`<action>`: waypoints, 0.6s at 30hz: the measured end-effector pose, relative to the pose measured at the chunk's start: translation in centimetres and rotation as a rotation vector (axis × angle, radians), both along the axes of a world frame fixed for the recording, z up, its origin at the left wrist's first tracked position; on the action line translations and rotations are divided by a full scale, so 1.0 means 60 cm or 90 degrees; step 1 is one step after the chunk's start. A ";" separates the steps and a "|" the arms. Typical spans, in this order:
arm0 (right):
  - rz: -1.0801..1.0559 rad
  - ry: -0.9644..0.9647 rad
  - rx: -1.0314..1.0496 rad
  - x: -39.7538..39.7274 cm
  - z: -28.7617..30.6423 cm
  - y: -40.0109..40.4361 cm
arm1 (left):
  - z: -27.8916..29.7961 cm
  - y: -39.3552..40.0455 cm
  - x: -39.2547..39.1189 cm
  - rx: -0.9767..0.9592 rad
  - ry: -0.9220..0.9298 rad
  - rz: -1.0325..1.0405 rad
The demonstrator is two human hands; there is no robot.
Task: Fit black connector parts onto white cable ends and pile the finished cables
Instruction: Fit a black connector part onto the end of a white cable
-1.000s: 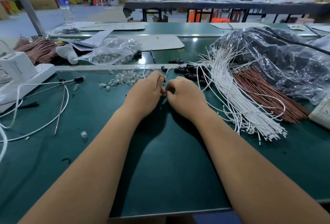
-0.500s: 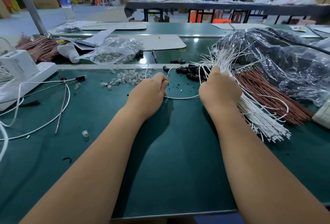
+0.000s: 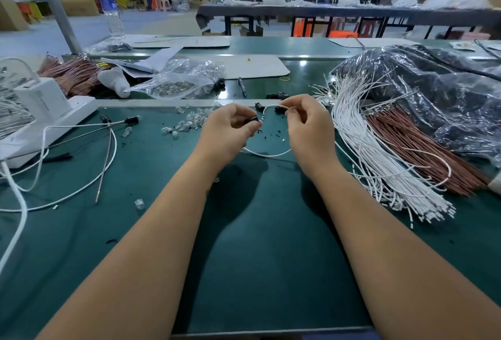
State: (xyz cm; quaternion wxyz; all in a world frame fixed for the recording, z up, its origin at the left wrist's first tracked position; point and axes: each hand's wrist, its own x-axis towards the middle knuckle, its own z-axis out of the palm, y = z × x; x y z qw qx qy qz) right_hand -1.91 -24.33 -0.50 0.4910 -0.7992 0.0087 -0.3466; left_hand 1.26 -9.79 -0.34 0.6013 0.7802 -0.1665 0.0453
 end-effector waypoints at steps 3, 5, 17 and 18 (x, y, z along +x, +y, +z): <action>0.026 -0.008 0.048 -0.002 0.001 -0.005 | 0.003 0.007 -0.001 -0.080 0.029 -0.014; 0.043 -0.006 0.075 -0.002 0.001 -0.006 | 0.005 0.009 -0.001 -0.116 0.038 -0.023; 0.098 -0.014 0.126 -0.004 0.001 -0.005 | 0.009 0.006 -0.005 -0.179 0.071 -0.042; 0.098 -0.016 0.130 -0.005 0.002 -0.006 | 0.009 0.005 -0.005 -0.179 0.071 -0.038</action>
